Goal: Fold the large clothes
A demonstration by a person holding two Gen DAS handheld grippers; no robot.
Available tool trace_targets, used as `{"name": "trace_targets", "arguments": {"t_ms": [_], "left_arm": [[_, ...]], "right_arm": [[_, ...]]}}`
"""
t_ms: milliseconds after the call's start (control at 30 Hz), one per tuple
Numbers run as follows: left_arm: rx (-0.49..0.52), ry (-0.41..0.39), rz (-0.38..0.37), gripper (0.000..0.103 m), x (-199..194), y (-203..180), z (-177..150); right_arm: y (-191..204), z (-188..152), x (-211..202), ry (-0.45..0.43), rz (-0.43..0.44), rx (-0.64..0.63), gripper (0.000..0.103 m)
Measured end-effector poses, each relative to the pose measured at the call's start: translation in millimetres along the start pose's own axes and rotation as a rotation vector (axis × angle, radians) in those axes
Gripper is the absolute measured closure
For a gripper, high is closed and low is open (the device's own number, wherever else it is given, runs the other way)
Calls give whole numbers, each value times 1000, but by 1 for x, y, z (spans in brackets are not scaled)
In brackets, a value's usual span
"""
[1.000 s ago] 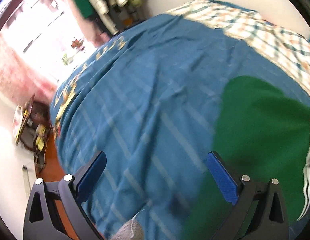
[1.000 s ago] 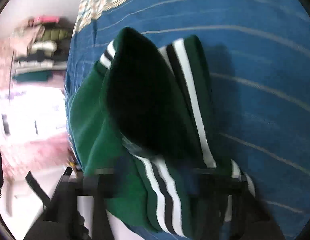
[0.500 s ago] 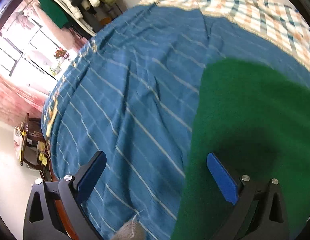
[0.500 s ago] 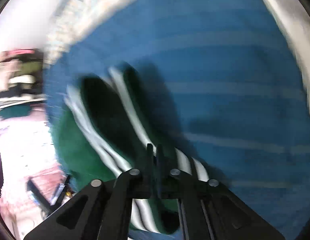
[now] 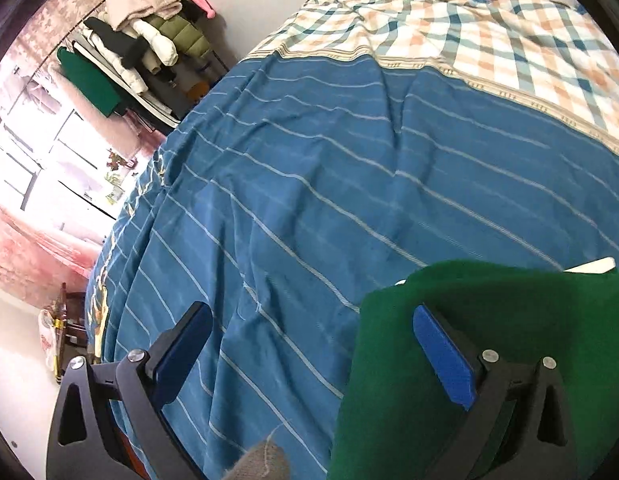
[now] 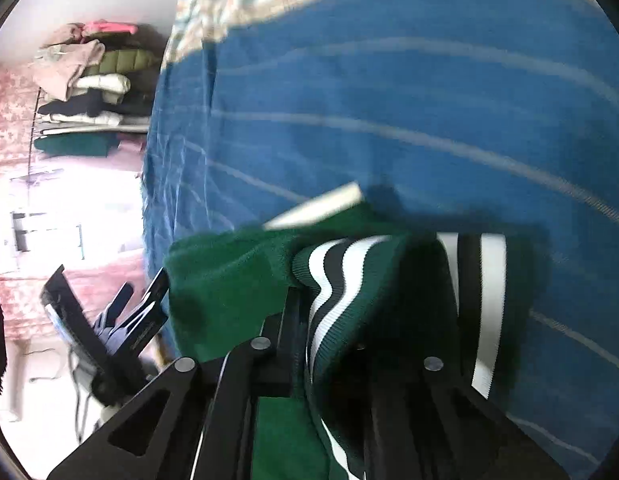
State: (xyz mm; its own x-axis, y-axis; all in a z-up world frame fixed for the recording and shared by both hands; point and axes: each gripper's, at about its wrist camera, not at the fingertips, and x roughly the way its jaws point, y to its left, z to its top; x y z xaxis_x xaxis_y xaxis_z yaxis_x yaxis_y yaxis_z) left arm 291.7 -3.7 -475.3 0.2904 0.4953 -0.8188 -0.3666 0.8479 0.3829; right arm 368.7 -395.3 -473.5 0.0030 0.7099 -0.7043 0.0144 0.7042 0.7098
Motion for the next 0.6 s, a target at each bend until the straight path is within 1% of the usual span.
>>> {"name": "trace_targets", "arguments": {"t_ms": [33,67,100,133,167,200,233,267,300,333,367,400,433,467,500,533,567,600], "left_arm": [[-16,-1,-17,0,-4,4,0],[-37,-7,-37,0,-10,8,-1],[-51,-10,-52,0,-15,10,-2],[-61,-17,-62,0,-20,12,-3],[-62,-23,-63,0,-21,11,-4],[-56,-22,-61,0,-20,8,-6],[-45,-10,-57,0,-14,4,-8],[-37,2,-53,0,-9,0,-11],[-31,10,-44,0,-6,-2,-13],[-23,12,-29,0,-3,-3,-14],[-13,13,-16,0,-3,-3,-15],[-11,11,-12,0,-4,-1,-17],[-16,13,-15,0,-6,2,-19],[-28,18,-23,0,-9,7,-21],[-43,21,-30,0,-12,13,-23],[-61,19,-30,0,-18,19,-27],[-77,13,-20,0,-25,26,-33],[-88,10,-10,0,-31,32,-40]], "right_arm": [[8,0,-11,-53,21,6,98],[16,0,-33,-122,47,12,98],[19,-4,-48,-162,57,11,99],[25,-3,-62,-211,47,-1,101],[27,-1,-65,-242,9,-8,101],[21,7,-60,-246,-29,4,101],[9,14,-50,-223,-44,36,101],[-4,20,-37,-200,-78,74,101],[-1,30,-17,-174,-108,64,101],[-2,36,3,-113,-136,35,100],[-12,36,8,-72,-144,38,97],[-15,38,7,-48,-122,60,94],[-15,38,3,-40,-87,82,81],[-15,33,-14,-51,-82,104,71],[-15,27,-27,-72,-102,109,55],[-15,18,-43,-101,-111,108,48],[-18,2,-63,-125,-112,106,48],[-30,-19,-80,-120,-111,114,48]]}}
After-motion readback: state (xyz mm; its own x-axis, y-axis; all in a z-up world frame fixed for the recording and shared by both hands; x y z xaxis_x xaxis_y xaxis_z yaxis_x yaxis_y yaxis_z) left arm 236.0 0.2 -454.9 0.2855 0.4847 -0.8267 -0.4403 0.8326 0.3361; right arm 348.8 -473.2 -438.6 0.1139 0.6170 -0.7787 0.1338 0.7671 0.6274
